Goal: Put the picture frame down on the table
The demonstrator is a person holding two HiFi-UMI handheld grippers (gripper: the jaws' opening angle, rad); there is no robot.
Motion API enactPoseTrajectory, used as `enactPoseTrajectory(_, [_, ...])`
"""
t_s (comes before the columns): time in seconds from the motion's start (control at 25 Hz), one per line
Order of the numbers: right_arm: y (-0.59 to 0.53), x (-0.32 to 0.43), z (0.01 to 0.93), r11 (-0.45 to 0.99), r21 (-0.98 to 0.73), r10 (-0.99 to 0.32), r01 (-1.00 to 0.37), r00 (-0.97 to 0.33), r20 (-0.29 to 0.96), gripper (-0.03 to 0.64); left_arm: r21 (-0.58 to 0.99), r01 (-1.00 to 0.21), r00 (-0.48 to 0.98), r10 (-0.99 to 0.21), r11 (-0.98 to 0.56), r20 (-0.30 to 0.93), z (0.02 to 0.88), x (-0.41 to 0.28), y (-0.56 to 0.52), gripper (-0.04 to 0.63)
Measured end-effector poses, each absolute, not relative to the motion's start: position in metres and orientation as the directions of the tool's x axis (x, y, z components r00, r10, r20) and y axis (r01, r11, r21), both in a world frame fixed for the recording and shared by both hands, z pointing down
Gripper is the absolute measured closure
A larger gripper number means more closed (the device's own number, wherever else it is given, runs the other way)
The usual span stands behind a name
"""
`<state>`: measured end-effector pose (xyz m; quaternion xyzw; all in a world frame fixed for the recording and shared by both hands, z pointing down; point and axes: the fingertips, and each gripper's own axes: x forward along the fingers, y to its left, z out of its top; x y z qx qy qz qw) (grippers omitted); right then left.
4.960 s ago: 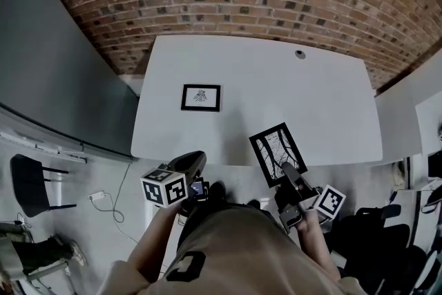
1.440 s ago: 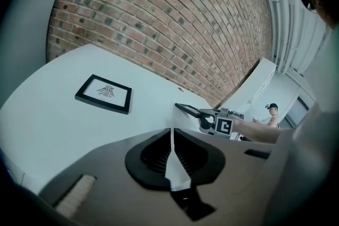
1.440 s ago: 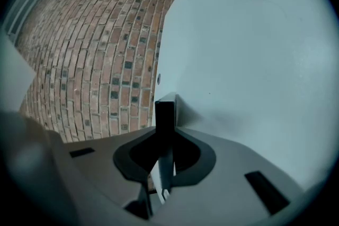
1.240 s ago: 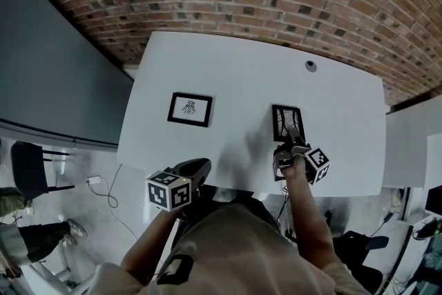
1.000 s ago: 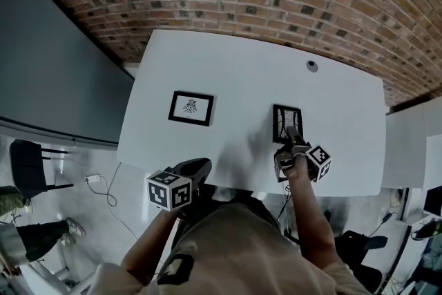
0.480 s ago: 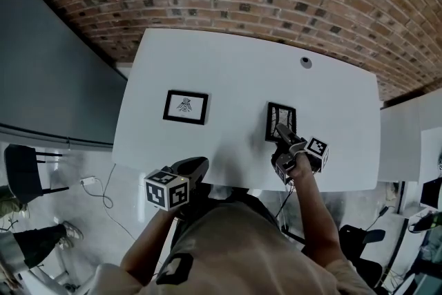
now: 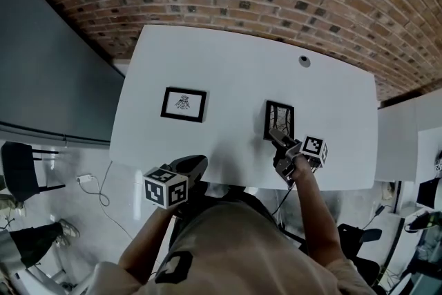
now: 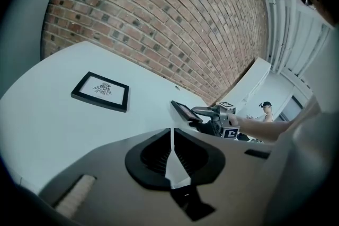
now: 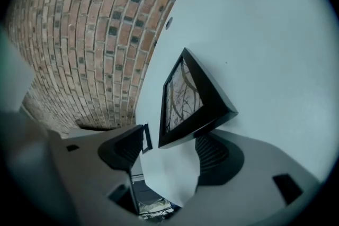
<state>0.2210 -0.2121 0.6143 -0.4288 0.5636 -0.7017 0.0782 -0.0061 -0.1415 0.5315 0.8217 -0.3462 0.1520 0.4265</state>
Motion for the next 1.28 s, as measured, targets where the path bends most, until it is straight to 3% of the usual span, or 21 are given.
enactPoseTrajectory(0.16, [-0.207,0.219,0.618,-0.348,-0.827,-0.54,-0.441,-0.627,0.561,0.347,0.585,-0.703,0.71,-0.437,-0.404,0.552,0.532,-0.006,-0.14,0.577])
enactPoseTrajectory(0.4, [-0.197,0.214,0.617,-0.23,-0.774,-0.424,-0.59,-0.656,0.625,0.347,0.556,-0.71,0.704,-0.428,-0.431,0.566,0.532,-0.004,-0.134,0.578])
enactPoseTrajectory(0.52, [-0.19,0.206,0.619,-0.199,-0.778,-0.371,-0.596,-0.689,0.623,0.345,0.555,-0.711,0.704,-0.427,-0.433,0.568,0.533,-0.003,-0.132,0.577])
enactPoseTrajectory(1.28, [-0.193,0.216,0.626,-0.192,-0.737,-0.441,-0.648,-0.614,0.655,0.347,0.564,-0.723,0.69,-0.47,-0.4,0.551,0.527,-0.016,-0.136,0.577])
